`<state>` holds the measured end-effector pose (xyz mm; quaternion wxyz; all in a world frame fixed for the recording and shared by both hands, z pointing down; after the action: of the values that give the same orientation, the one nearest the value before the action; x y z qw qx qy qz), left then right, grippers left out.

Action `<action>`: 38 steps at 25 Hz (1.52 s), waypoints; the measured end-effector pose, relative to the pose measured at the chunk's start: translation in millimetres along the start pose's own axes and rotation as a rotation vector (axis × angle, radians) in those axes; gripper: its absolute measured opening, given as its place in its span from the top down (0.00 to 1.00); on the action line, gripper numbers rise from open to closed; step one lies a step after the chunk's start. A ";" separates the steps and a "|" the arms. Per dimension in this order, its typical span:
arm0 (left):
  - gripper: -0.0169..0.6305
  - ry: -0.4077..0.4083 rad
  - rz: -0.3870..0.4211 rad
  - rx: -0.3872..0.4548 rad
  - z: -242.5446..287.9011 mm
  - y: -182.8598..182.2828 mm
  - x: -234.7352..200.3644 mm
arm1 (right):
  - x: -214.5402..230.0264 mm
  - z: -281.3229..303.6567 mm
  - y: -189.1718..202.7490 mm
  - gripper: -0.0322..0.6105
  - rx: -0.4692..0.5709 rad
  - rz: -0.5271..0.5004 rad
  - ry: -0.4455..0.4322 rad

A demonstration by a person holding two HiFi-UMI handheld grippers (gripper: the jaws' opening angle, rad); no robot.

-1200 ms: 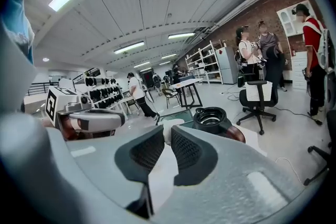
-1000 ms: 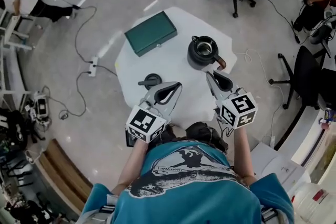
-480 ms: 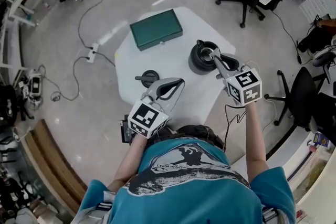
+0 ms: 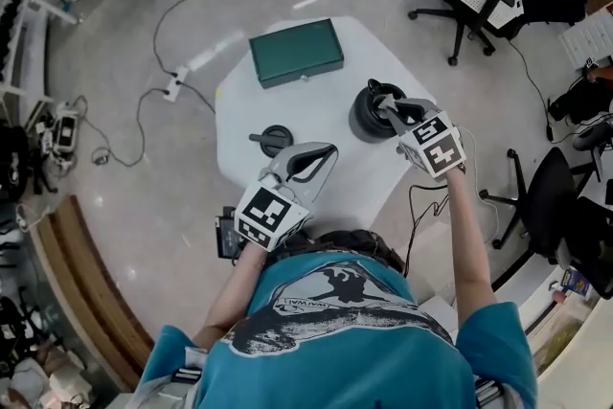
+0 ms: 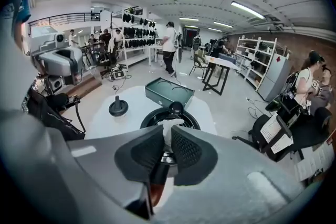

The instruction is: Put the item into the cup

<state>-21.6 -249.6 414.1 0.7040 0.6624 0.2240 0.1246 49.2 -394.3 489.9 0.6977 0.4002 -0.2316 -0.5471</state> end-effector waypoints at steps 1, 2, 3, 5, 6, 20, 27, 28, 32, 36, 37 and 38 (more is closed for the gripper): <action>0.95 -0.004 -0.001 -0.001 -1.3 0.8 -0.6 | -1.7 1.8 1.9 0.89 -0.013 -0.009 -0.007; 0.95 -0.008 -0.003 -0.003 -2.5 1.8 -1.1 | -3.0 3.8 3.9 0.89 -0.028 -0.020 -0.011; 0.95 -0.012 -0.004 -0.004 -3.4 2.7 -1.5 | -3.5 5.8 5.9 0.89 -0.042 -0.032 -0.014; 0.95 -0.019 -0.004 -0.003 -4.4 3.7 -1.3 | -2.5 8.6 8.8 0.89 -0.062 -0.050 -0.015; 0.95 -0.021 -0.004 -0.002 -4.6 3.8 -0.6 | -1.6 9.2 9.5 0.89 -0.068 -0.053 -0.015; 0.95 -0.036 -0.008 -0.004 -5.6 4.6 -3.1 | 1.1 15.3 7.2 0.82 -0.082 -0.056 -0.029; 0.95 -0.034 -0.013 -0.008 -5.2 6.4 -1.6 | -1.2 9.2 2.1 0.81 -0.028 -0.028 -0.012; 0.95 -0.034 -0.015 -0.009 -5.4 6.4 -1.0 | -1.0 7.8 1.4 0.81 -0.014 -0.014 -0.006; 0.95 -0.041 -0.025 -0.010 -7.5 7.3 1.6 | 3.0 -1.1 -6.0 0.81 0.076 0.067 0.025; 0.95 -0.047 -0.027 -0.019 -12.0 8.8 0.6 | 0.1 -13.9 -26.4 0.81 0.213 0.159 0.048; 0.95 -0.047 -0.028 -0.022 -12.8 9.3 0.2 | -3.1 -17.7 -31.2 0.81 0.244 0.175 0.049; 0.95 -0.047 -0.029 -0.025 -14.0 10.2 -0.2 | -7.5 -21.5 -35.3 0.81 0.271 0.188 0.049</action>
<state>-27.2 -236.5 423.9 0.7191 0.6529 0.2155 0.1014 43.0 -383.5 449.9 0.6909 0.4804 -0.3228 -0.4333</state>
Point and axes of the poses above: the fingertips, and each gripper's own axes: z forward along the fingers, x to its right, y out of its underside, the point moved 1 cm from there along -z, backward along the fingers, and after that the axes turned 13 degrees about x, right-handed, at the moved point
